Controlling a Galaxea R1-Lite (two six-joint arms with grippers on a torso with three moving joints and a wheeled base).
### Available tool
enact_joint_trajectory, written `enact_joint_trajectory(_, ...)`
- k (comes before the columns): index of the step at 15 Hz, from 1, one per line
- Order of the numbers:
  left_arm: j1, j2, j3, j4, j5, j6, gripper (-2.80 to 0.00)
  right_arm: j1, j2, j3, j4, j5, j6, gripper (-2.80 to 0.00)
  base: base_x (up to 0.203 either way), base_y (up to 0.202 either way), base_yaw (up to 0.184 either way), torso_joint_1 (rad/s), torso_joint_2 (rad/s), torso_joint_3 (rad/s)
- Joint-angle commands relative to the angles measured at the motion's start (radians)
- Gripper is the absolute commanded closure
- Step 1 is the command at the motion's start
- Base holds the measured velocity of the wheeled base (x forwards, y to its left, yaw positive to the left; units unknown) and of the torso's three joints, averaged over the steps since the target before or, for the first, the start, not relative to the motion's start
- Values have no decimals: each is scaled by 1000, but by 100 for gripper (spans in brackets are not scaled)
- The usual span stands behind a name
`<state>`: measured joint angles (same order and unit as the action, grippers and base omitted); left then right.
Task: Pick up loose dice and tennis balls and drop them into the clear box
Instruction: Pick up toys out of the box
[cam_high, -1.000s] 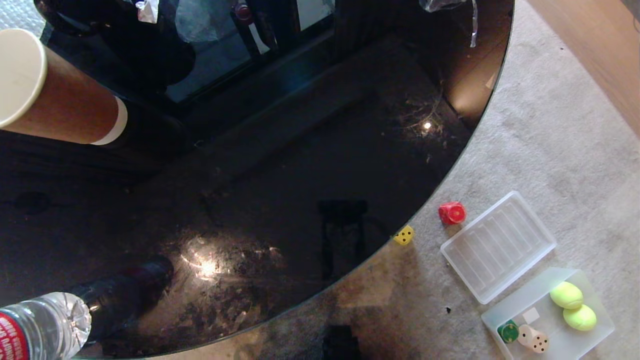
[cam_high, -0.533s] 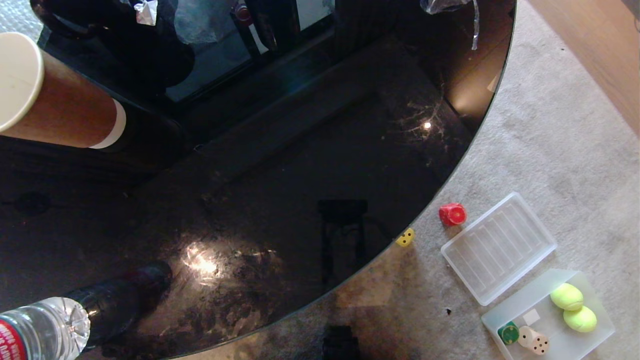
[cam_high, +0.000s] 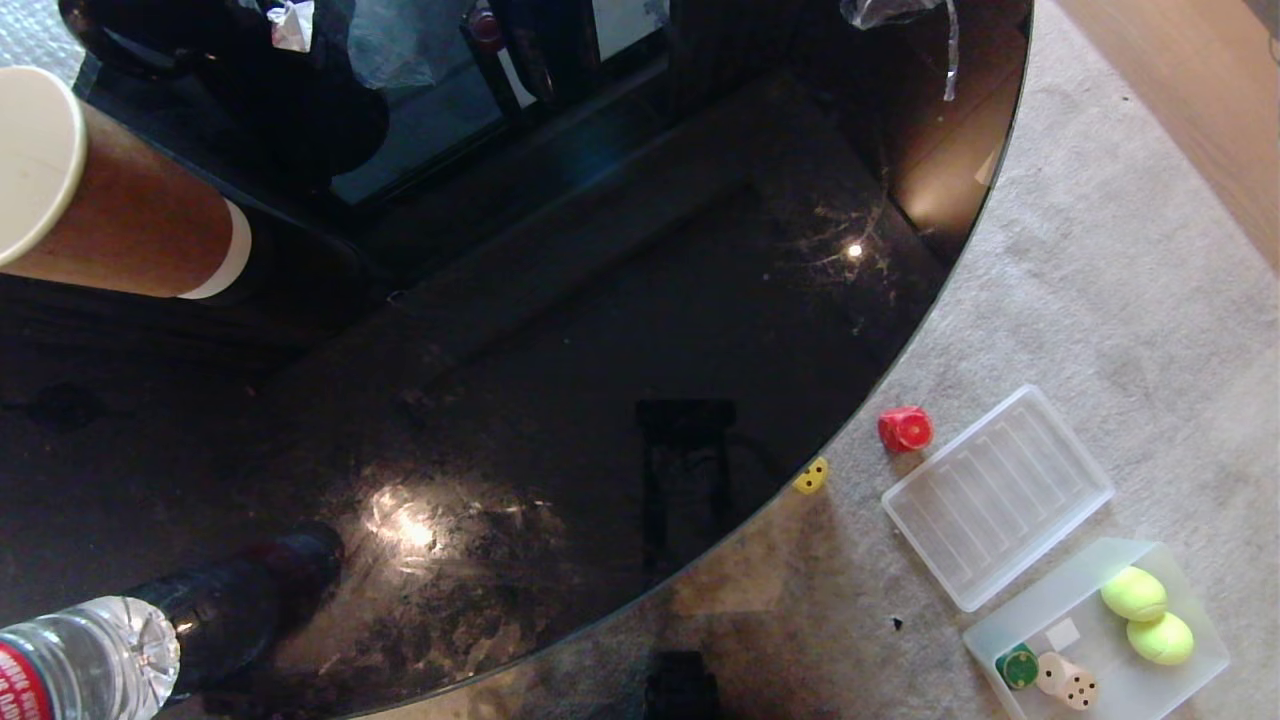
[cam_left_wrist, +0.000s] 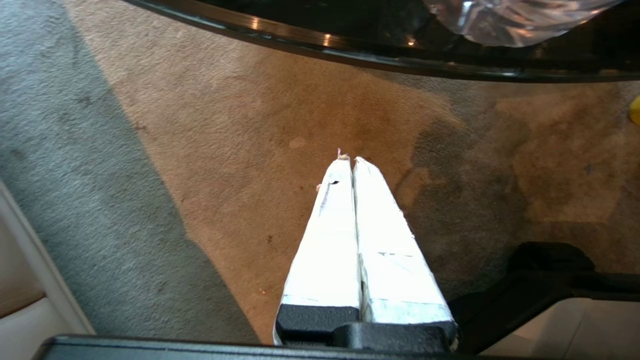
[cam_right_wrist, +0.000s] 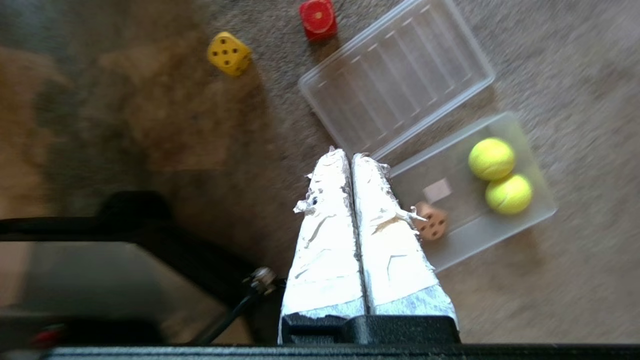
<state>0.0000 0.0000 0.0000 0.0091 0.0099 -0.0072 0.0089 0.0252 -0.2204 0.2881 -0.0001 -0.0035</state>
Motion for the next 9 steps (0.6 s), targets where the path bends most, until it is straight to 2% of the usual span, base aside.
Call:
enact_joint_trajectory(1,0,0,0,0,1,0,0,1,115,-100,88,2,59,0,0,0,0,0,0,0)
enact_joint_trajectory(4,0,0,0,0,1,0,0,3,366,-165,44,5,182,0,0,0,0,0,0,0)
enact_joint_trajectory(9,0,0,0,0,1,0,0,19,829,-182,-340,6,306,0,0,0,0,0,0,0)
